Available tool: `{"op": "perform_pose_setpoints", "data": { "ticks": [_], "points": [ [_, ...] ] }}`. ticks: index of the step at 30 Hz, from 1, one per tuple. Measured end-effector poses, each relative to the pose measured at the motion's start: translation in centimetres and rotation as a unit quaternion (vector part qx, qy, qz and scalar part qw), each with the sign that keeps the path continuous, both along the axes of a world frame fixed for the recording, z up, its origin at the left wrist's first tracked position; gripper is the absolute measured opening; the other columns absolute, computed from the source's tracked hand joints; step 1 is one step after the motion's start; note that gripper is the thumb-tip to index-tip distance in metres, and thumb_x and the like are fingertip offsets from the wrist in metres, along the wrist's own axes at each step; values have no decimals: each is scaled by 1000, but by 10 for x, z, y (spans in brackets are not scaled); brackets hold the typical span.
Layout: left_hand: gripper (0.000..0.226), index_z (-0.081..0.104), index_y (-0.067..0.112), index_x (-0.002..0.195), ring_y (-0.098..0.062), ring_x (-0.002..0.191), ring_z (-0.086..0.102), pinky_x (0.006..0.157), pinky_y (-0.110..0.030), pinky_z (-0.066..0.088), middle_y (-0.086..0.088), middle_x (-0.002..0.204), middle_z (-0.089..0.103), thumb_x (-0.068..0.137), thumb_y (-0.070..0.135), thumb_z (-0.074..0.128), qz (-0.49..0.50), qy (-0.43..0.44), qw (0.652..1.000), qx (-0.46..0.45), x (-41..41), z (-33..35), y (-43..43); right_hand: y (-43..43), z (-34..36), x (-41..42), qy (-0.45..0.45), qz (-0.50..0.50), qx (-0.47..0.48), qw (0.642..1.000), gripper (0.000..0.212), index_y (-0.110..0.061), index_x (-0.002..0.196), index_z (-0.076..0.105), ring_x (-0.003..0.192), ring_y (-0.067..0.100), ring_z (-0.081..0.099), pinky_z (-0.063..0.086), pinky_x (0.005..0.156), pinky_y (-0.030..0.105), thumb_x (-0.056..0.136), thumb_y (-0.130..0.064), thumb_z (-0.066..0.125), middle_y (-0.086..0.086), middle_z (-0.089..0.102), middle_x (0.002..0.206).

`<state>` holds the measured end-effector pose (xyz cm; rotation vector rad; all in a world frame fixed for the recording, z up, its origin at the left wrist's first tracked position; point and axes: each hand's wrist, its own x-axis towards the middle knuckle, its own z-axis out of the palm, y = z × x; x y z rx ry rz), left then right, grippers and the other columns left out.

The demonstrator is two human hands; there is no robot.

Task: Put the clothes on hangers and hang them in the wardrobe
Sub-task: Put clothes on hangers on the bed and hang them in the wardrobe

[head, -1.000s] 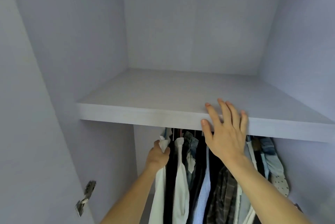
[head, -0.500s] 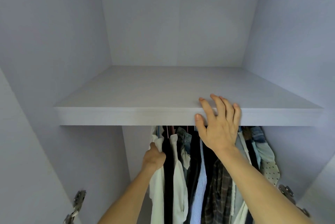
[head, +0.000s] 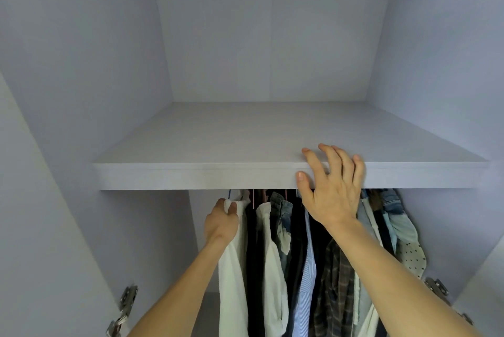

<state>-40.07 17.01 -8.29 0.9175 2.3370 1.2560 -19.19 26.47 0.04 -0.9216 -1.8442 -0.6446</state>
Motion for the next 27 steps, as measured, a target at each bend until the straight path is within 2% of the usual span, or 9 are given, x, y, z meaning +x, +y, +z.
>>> {"op": "perform_pose_setpoints", "data": {
  "ticks": [5,9,11,14,17,20,22,25,27],
  "points": [
    [23,54,19,113,-20,78,58,68,-31,44,0,86,61,105,36,41,42,8,997,68,-1,-10,-18,-4,2,3,-9,6,-19,1000,50,-25,135,56,130,29,42,17,116,49,100,-50,32,9,51,139],
    [20,58,19,104,-20,78,62,61,-28,43,-2,83,63,104,33,45,49,-17,993,109,1,-30,-51,-7,3,5,-21,3,-40,999,50,-25,138,53,134,29,39,13,118,50,99,-50,36,9,49,142],
    [18,58,18,98,-18,71,59,58,-24,41,-3,78,62,104,31,47,50,-17,991,119,5,-39,-71,-8,3,5,-19,4,-55,998,51,-26,141,50,137,29,36,10,119,50,99,-50,34,9,46,144],
    [15,56,24,93,-14,63,56,57,-24,41,0,71,60,104,31,48,56,6,993,100,8,-52,-105,-15,2,1,-2,17,-87,996,53,-26,146,44,144,30,28,7,120,53,99,-48,33,9,39,151],
    [17,51,33,87,-12,61,55,56,-25,41,2,68,59,103,35,48,67,21,996,60,11,-65,-140,-28,-5,-4,28,42,-120,991,58,-27,154,31,152,30,11,1,122,55,99,-45,34,9,23,162],
    [17,50,38,86,-11,61,55,58,-27,44,4,67,59,102,42,47,64,34,997,22,15,-73,-173,-50,-25,-10,-15,116,-127,985,67,-25,158,23,153,30,-1,-1,121,56,95,-37,46,11,7,166],
    [17,53,33,90,-10,63,55,63,-30,47,7,69,59,101,44,47,62,44,997,7,22,-77,-196,-76,-55,-17,-50,206,-161,964,69,-22,156,30,153,29,5,11,121,58,91,-28,54,11,10,166],
    [17,50,35,87,-7,61,52,59,-24,42,10,68,55,101,45,48,61,54,996,-23,42,-77,-235,-124,-105,-25,-56,311,-306,898,65,-22,153,36,150,25,22,36,113,52,93,-30,60,3,18,164],
    [20,47,37,83,-8,62,52,61,-25,42,10,68,57,100,47,49,69,52,996,-37,62,-73,-263,-154,-128,-26,-58,354,-406,840,64,-26,154,30,149,15,21,36,115,42,96,-39,56,-8,14,164]
  ]
}}
